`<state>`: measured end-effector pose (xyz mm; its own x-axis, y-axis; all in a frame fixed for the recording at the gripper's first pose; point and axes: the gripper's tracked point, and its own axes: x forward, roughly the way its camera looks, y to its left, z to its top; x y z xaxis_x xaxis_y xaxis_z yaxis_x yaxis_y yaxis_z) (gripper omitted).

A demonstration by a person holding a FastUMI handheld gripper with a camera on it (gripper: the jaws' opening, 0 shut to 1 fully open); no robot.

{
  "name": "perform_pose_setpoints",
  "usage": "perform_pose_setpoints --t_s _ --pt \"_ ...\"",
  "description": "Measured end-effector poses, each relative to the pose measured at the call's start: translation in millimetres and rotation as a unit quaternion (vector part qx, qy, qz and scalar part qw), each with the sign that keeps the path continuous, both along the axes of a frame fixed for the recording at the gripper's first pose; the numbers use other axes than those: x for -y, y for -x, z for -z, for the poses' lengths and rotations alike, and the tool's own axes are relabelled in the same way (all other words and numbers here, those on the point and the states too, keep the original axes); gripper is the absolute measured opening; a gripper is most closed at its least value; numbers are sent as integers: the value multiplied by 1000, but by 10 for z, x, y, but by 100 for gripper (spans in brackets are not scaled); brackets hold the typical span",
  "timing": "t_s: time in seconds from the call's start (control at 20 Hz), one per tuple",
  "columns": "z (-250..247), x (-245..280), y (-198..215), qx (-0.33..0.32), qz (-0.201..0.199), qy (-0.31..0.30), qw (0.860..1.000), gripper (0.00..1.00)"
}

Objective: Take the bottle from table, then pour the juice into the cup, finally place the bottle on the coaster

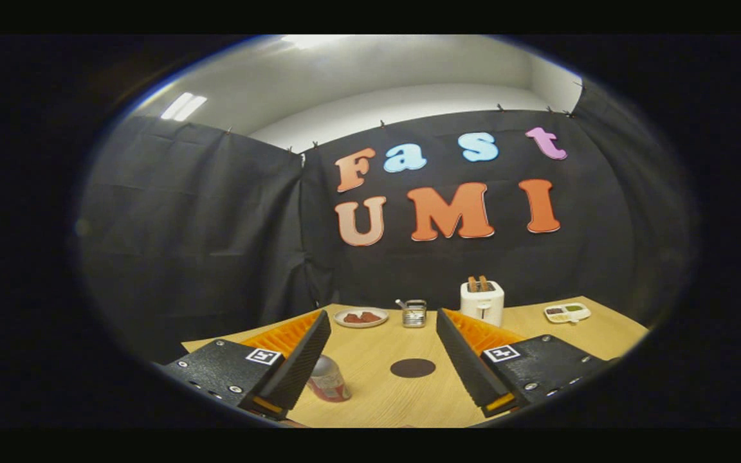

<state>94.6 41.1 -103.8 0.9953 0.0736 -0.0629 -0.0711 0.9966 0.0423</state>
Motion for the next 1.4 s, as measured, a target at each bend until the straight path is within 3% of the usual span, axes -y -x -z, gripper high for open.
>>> perform_pose_setpoints --t_s 0.3,0.65,1.0,1.4 --pt "513 -423 -65 -49 -36 -30 998 98" --pt "943 -614 -173 -60 -30 11 998 98" --pt "1460 -807 -226 -103 -34 -5 994 99" --pt "1801 -834 -331 -119 -7 -3 993 98"
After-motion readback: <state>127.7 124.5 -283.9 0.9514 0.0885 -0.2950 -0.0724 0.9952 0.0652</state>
